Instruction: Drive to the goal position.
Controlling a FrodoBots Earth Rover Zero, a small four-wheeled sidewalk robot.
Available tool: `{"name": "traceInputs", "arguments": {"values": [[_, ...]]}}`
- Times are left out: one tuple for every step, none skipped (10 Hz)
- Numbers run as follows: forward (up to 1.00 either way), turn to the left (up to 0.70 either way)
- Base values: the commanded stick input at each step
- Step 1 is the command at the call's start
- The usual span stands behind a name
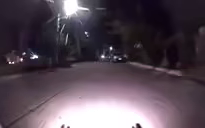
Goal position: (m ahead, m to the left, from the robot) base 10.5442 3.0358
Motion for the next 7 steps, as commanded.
{"name": "traceInputs", "arguments": {"values": [[0.85,0.0],[0.85,0.0],[0.85,0.0],[0.85,0.0],[0.85,0.0],[0.85,0.0],[0.85,0.0]]}}
